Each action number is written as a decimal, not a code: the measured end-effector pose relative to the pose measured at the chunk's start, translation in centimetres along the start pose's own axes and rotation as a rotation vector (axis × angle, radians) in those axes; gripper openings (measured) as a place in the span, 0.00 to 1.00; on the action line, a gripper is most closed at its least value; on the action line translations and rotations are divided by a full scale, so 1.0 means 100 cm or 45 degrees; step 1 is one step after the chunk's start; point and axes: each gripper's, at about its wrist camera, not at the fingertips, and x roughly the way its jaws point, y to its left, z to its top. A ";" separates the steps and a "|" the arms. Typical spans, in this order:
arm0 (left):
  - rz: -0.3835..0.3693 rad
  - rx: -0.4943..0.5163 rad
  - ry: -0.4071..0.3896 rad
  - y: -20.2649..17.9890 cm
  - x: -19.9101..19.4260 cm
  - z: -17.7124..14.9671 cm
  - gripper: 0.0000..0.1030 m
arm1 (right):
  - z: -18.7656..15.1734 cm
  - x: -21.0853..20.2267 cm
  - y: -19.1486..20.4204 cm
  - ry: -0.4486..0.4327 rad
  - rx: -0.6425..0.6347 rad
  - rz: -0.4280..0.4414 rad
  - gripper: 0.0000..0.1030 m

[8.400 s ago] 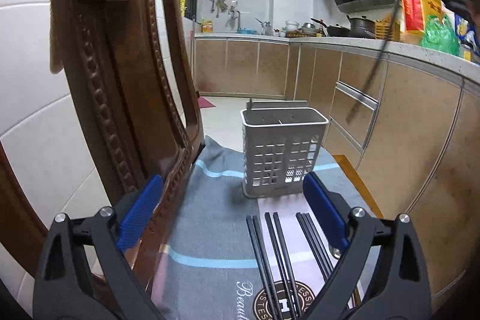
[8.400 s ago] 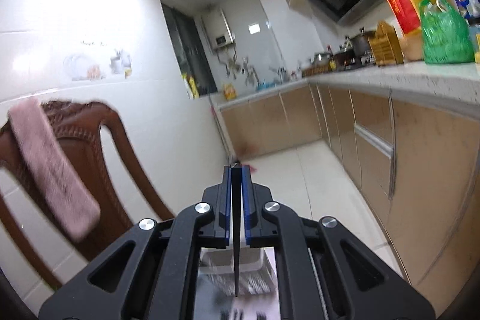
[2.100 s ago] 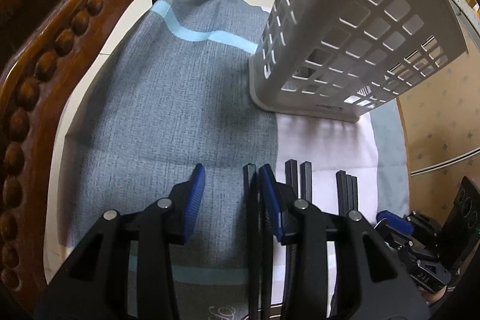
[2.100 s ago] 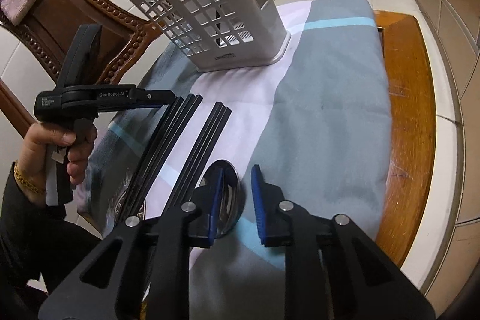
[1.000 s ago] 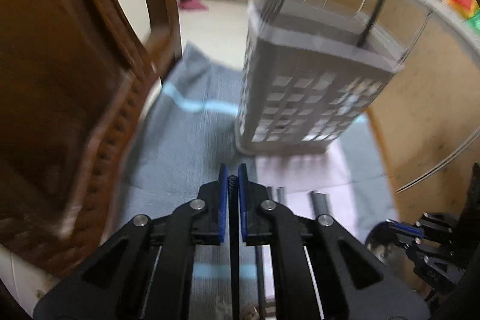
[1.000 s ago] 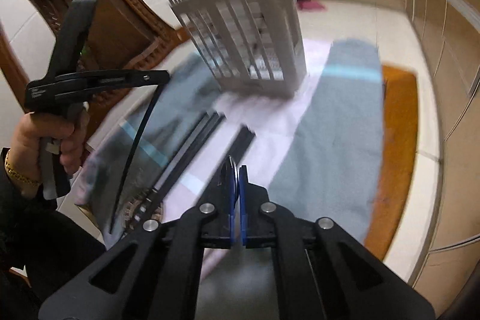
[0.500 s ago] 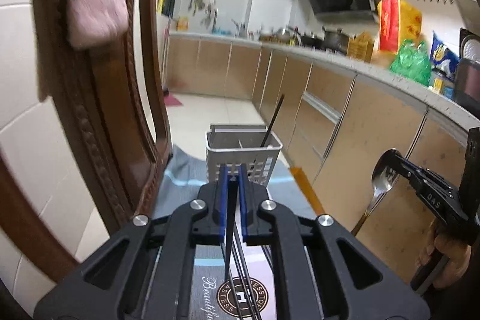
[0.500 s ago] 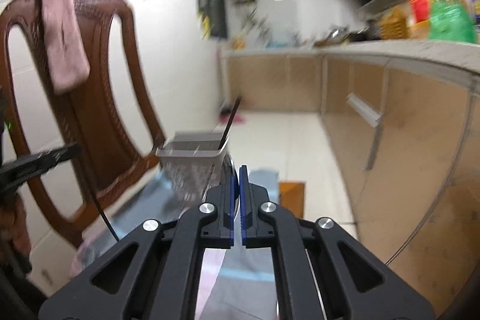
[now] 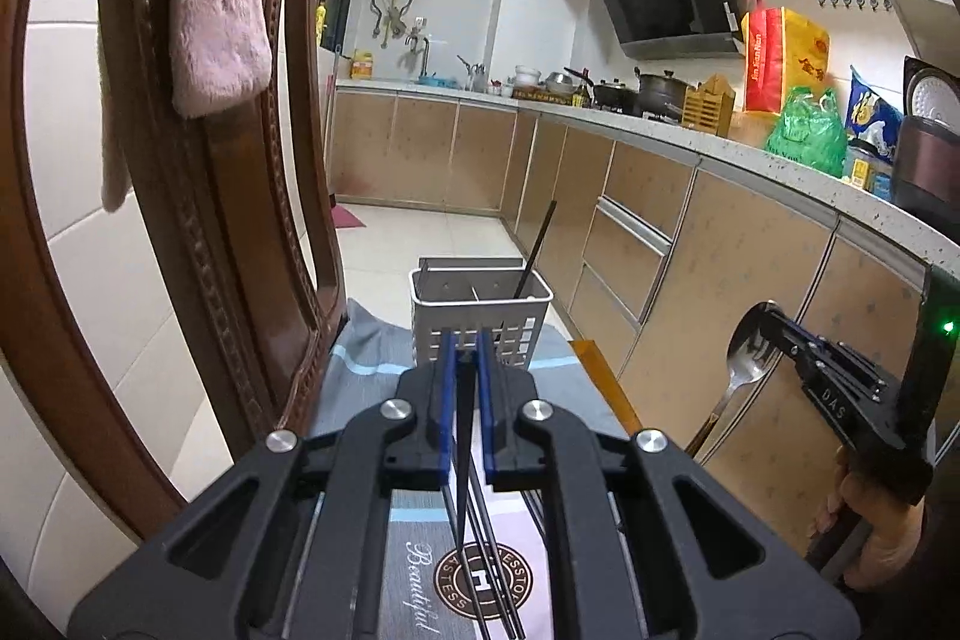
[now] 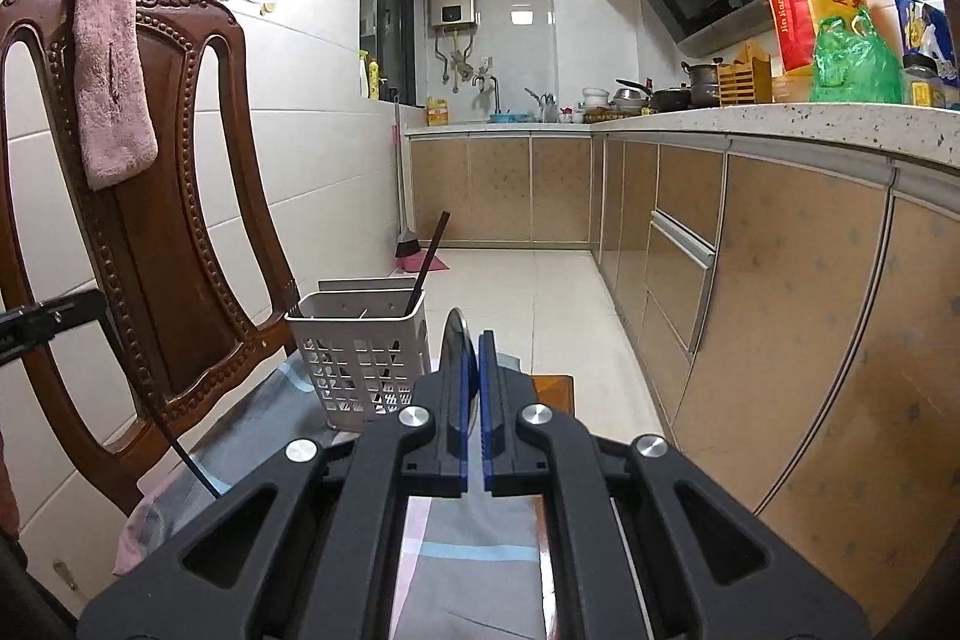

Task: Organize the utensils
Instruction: 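Lift the chopsticks toward the holder with the left gripper while the right lifts the spoon, then drop the chopsticks into the grey holder with the left gripper while the right drops the spoon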

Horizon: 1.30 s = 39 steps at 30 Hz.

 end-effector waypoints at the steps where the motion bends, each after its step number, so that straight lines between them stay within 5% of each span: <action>1: -0.003 0.000 -0.002 0.000 -0.002 0.000 0.07 | 0.000 0.000 0.002 -0.006 0.004 -0.001 0.03; 26: -0.009 -0.018 0.010 0.010 -0.002 0.004 0.07 | 0.005 0.010 0.007 0.024 -0.010 0.002 0.03; 32: -0.017 -0.048 -0.024 0.022 -0.007 0.011 0.07 | 0.067 0.046 0.019 -0.066 0.038 -0.033 0.03; 39: -0.002 -0.071 -0.024 0.038 -0.001 0.014 0.07 | 0.126 0.139 0.066 -0.155 -0.061 -0.196 0.03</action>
